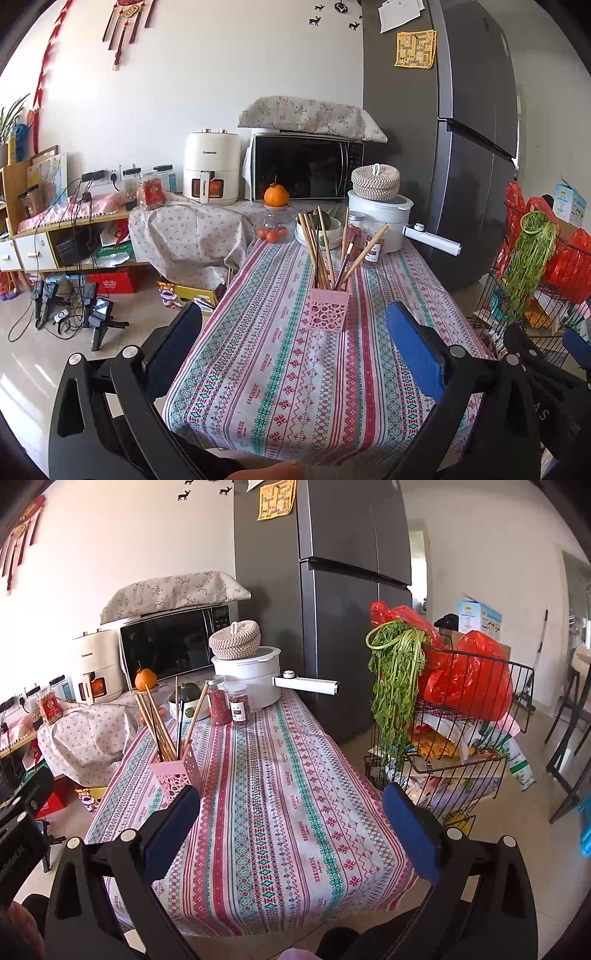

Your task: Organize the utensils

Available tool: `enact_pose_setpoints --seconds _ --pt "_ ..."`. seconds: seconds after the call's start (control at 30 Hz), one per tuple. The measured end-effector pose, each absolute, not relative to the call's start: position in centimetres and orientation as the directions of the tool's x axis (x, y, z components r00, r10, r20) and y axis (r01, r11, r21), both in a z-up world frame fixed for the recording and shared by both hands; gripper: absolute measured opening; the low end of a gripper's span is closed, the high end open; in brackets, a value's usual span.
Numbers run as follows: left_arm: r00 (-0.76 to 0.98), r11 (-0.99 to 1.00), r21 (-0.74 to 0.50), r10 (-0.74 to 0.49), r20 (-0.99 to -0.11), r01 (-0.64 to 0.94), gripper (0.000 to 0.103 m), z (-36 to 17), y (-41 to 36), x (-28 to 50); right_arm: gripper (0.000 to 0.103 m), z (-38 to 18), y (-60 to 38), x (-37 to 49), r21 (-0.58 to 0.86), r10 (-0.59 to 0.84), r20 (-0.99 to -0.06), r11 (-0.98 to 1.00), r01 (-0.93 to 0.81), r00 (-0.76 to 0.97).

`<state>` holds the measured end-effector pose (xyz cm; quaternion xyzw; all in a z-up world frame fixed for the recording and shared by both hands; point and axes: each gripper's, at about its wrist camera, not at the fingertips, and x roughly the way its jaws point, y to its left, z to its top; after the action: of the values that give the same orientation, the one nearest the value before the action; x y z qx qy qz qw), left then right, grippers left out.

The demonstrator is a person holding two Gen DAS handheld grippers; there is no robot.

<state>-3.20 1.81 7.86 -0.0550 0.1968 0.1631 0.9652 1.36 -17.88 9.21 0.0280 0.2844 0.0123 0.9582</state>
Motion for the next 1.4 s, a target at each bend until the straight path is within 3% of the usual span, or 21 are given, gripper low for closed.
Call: enact_pose_setpoints --seconds 1.4 --pt "0.865 0.945 -0.022 0.29 -0.409 -0.327 0.096 7.58 1.21 -2.75 0.096 9.07 -18.47 2.04 0.078 0.05 -0.56 0.997 -0.008 0.827"
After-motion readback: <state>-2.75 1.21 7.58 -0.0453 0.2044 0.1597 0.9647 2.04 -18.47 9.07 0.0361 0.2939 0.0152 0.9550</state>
